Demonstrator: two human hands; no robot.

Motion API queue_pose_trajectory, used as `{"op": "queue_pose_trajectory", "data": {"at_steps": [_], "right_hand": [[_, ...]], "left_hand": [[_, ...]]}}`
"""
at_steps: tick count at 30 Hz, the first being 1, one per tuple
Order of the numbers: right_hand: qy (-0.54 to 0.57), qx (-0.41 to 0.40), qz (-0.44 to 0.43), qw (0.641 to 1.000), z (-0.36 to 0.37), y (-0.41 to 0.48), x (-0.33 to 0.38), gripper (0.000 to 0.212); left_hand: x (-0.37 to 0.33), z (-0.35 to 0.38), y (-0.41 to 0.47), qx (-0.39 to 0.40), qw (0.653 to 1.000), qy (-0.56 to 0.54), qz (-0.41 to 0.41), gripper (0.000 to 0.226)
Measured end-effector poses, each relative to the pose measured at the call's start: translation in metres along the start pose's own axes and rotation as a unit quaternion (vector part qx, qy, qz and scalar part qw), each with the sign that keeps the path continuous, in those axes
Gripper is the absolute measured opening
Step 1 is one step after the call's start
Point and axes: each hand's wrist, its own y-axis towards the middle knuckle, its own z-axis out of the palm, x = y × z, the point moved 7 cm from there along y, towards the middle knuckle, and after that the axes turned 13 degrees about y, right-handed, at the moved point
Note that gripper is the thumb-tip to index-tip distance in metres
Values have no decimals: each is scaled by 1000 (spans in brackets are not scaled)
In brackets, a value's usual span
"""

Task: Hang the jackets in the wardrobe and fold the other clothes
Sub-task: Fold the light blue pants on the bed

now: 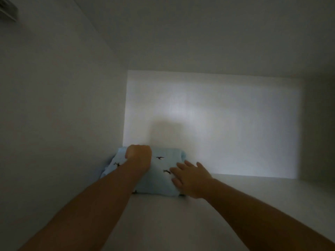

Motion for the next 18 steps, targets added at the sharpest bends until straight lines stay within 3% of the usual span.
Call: {"op": "queue_pose_trajectory", "data": {"at_steps": [6, 11, 14, 18], "right_hand": [[-84, -83, 32, 992, -96, -143, -21, 53], [-93, -132, 86, 983, -155, -303, -24, 49], [-102, -157, 123, 975, -181, -425, -16, 50], [-129, -155, 227, 953, -202, -594, -10, 49]], "left_hand": [[-58, -127, -100, -139, 984, -75, 78, 26], [-96, -230, -211, -249, 942, -179, 134, 32], [-123, -279, -296, -273, 893, -311, 177, 33], [-184, -350, -424, -295, 794, -464, 261, 32]]}}
